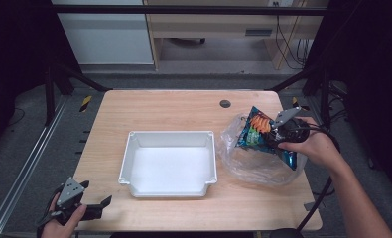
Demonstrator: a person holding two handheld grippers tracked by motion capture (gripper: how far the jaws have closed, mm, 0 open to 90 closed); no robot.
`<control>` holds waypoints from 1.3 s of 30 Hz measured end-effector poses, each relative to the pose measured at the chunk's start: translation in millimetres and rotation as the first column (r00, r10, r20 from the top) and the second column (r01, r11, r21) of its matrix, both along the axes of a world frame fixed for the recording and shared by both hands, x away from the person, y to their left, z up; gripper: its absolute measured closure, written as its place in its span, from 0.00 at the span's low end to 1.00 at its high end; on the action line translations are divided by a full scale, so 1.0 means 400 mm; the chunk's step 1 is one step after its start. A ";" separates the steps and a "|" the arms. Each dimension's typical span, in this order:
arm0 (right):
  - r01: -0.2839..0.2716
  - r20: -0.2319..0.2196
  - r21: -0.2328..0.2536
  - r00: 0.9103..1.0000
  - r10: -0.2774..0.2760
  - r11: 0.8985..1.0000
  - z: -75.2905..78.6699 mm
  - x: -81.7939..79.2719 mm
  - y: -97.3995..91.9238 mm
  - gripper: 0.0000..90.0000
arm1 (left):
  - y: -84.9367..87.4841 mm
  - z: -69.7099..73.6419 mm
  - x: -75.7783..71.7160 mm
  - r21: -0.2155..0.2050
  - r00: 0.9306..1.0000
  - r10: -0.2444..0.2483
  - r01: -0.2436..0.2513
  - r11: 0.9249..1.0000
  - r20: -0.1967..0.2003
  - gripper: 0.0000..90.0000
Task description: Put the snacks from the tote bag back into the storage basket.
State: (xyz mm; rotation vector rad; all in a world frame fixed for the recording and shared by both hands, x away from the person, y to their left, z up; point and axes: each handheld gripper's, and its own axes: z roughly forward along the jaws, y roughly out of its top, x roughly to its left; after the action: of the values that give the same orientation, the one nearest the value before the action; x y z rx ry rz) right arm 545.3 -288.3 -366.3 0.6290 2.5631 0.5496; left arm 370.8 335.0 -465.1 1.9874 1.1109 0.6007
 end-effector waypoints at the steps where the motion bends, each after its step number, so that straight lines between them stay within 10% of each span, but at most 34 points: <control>1: 0.002 0.006 0.003 1.000 -0.002 1.000 0.003 -0.002 0.001 0.43 | 0.000 0.000 0.000 0.000 1.000 0.000 0.000 1.000 0.000 0.04; 39: -0.035 0.095 0.092 0.995 0.026 0.995 0.116 -0.048 0.084 0.44 | 0.002 0.001 0.000 0.004 1.000 0.000 0.000 1.000 0.005 0.04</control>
State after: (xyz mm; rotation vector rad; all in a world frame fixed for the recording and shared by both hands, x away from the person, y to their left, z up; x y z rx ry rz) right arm 525.9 -254.9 -319.9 0.5828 2.4744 0.6967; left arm 370.8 335.8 -464.8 1.9888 1.1077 0.6079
